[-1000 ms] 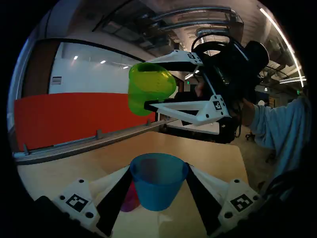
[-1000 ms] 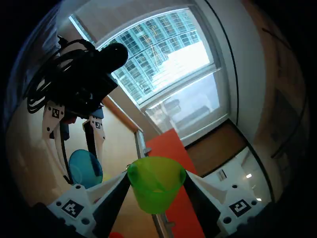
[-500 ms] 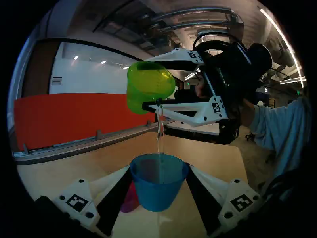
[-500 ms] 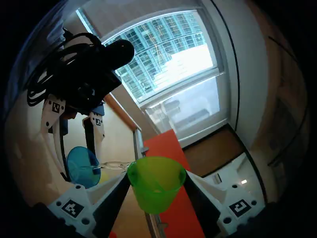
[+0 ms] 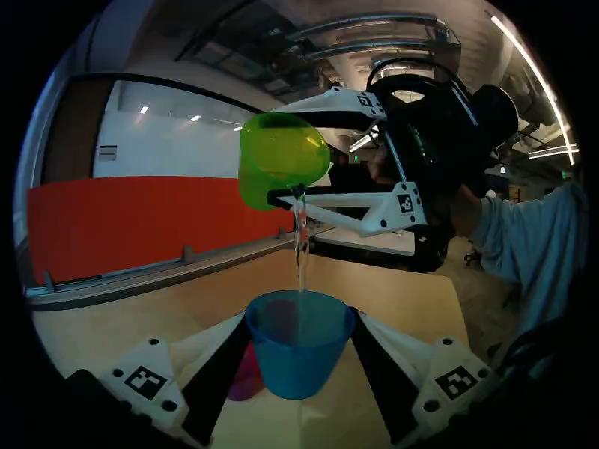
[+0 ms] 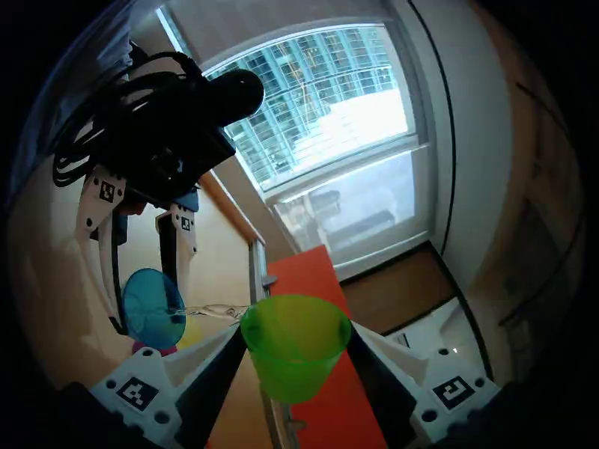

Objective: Pour water

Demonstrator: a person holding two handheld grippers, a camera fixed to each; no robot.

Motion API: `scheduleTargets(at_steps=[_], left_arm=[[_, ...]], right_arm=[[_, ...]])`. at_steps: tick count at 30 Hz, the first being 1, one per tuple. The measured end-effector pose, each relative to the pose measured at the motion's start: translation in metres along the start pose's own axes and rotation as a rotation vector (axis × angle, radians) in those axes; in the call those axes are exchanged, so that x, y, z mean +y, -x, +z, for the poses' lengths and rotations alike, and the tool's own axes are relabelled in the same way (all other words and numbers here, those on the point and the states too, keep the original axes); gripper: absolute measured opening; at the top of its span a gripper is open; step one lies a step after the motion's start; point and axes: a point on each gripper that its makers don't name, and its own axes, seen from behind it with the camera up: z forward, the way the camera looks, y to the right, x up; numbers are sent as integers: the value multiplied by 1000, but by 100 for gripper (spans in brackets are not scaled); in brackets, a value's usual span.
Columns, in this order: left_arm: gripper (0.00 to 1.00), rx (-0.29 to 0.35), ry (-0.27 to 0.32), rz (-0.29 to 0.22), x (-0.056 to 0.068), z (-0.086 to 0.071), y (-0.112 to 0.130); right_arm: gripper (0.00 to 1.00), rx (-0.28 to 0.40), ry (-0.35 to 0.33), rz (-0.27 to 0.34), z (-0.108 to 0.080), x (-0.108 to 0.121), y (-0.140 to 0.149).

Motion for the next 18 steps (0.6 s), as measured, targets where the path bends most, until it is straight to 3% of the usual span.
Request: scheduleTargets(at_steps=[18], left_arm=[[89, 2, -1, 1, 0, 1, -1]], right_arm=[[92, -10, 15, -89, 2, 8, -2]])
